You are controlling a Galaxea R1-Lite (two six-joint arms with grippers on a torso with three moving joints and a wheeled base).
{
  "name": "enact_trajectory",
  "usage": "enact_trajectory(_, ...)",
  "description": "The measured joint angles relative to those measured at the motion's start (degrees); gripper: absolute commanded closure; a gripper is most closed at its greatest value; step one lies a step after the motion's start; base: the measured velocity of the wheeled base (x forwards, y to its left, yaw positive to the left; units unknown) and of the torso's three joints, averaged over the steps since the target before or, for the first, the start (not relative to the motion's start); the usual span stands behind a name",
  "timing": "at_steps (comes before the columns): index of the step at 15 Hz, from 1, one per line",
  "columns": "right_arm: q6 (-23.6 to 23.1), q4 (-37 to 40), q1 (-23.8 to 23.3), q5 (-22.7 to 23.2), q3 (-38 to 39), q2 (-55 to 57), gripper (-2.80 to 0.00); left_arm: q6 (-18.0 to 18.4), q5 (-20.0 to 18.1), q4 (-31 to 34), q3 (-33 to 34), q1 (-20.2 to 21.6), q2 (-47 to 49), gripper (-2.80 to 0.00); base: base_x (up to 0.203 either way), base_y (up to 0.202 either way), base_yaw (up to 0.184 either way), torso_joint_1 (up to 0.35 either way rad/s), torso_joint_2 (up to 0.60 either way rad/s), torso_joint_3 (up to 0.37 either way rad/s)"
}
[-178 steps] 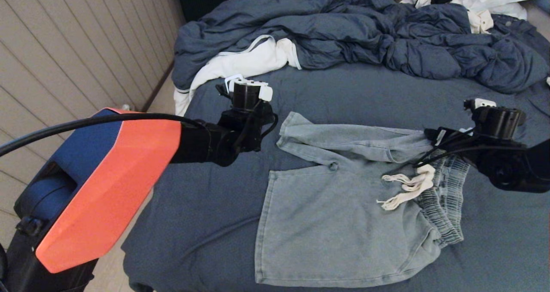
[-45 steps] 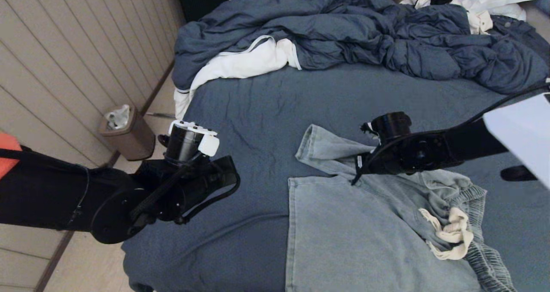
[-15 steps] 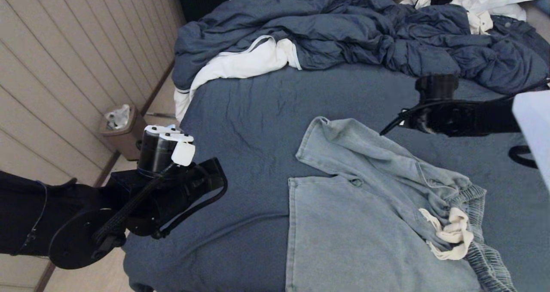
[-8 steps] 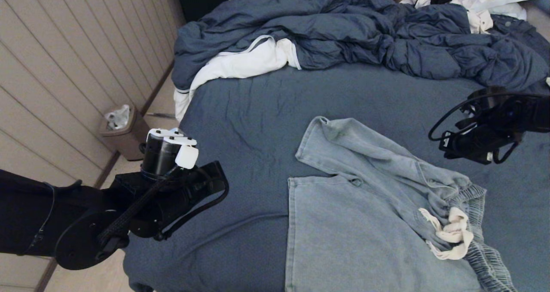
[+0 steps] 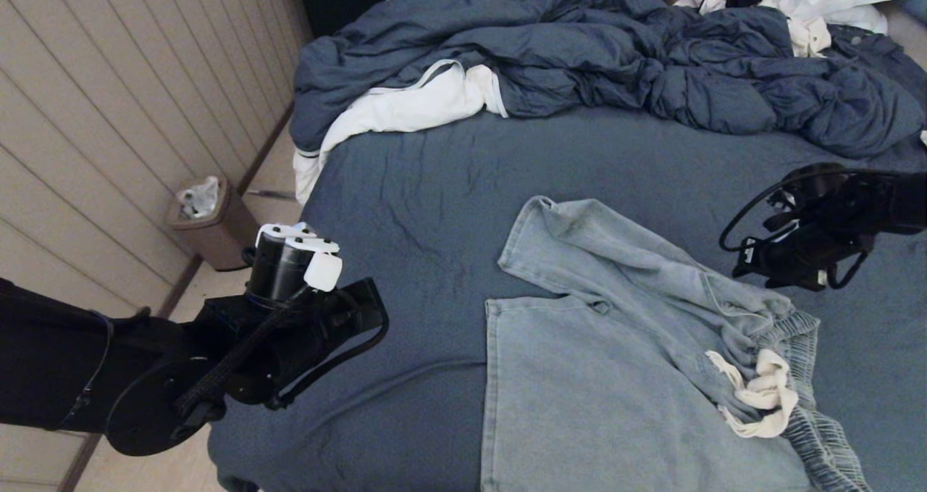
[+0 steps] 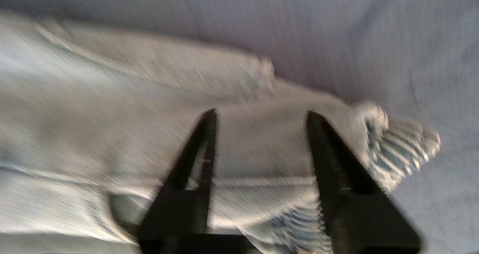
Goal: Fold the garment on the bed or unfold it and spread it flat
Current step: Unford the blue shorts
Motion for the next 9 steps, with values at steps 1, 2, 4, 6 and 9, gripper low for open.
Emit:
enact_trajectory(1, -1.08, 0.02, -0.05, 0.0, 2.06, -0.61, -2.8, 0.02, -0.02, -0.02, 0.0, 0.0, 0.11, 0.0, 0.0, 0.0, 0.0, 0.0, 0.0, 0.0)
enact_trajectory(2, -2.12, -0.12, -0.05, 0.07, 4.15, -1.25, -2.8, 0.02, -0.05, -0.02, 0.0, 0.0, 0.22, 0.0, 0.0, 0.0, 0.0, 0.0, 0.0, 0.0)
enact_trajectory(4, -3.83, -0.47, 0.06, 0.1, 7.69, -2.25, -2.8, 0.0, -0.05, 0.0, -0.02, 0.0, 0.49, 0.0, 0.0, 0.0, 0.0, 0.0, 0.0, 0.0)
enact_trajectory(6, -4.14, -0.54, 0.16, 0.02, 8.66, -1.92, -2.8, 0.08, 0.02, -0.02, -0.66, 0.0, 0.57, 0.0, 0.0, 0.0, 0.0, 0.0, 0.0, 0.0)
enact_trajectory(9, -4.11, -1.29, 0.06, -0.47, 7.85, 0.54, 0.0, 0.12, -0.22, -0.02, -0.93, 0.07, 0.72, 0.0, 0.0, 0.0, 0.0, 0.0, 0.0, 0.0)
